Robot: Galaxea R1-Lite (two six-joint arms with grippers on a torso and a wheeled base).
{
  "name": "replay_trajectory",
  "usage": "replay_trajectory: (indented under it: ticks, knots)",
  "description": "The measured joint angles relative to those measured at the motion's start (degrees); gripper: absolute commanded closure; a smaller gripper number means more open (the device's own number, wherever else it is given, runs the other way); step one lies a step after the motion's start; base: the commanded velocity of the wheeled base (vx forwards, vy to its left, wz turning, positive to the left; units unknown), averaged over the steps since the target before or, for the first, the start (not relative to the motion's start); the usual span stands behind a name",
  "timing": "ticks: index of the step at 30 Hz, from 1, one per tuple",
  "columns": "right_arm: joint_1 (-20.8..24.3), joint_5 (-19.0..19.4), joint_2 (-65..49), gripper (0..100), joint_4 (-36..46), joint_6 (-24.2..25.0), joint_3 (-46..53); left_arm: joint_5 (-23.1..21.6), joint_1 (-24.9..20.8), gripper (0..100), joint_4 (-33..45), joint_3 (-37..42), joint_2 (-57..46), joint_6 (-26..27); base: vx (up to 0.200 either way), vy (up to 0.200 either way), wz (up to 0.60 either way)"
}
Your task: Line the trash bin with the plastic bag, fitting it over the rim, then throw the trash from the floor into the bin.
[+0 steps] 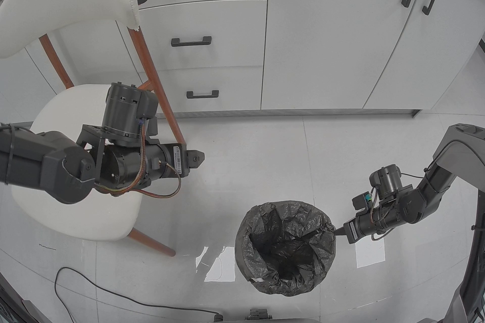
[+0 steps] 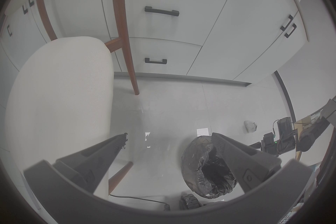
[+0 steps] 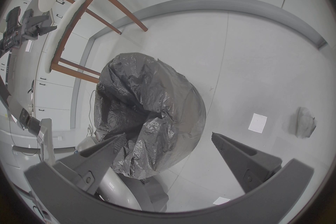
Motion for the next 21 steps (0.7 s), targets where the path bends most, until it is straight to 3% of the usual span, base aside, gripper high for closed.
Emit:
replay_trajectory:
  ticks: [14,15,21]
  knots:
    - [-3.9,0.0,-3.5,100,-0.2,-0.8,4.1,0.0,-0.1,0,0.0,0.7,-0.5,-0.1,0.0,0.0,0.0]
    - [-4.1,0.0,-3.6,0,-0.3,-0.9,4.4,0.0,-0.1,0,-0.1,0.9,-0.5,-0.1,0.0,0.0,0.0]
    - [-5.6,0.0,-3.2,0,-0.5,-2.2,5.1,0.0,-0.1,0,-0.1,1.4,-1.0,-0.1,0.0,0.0,0.0]
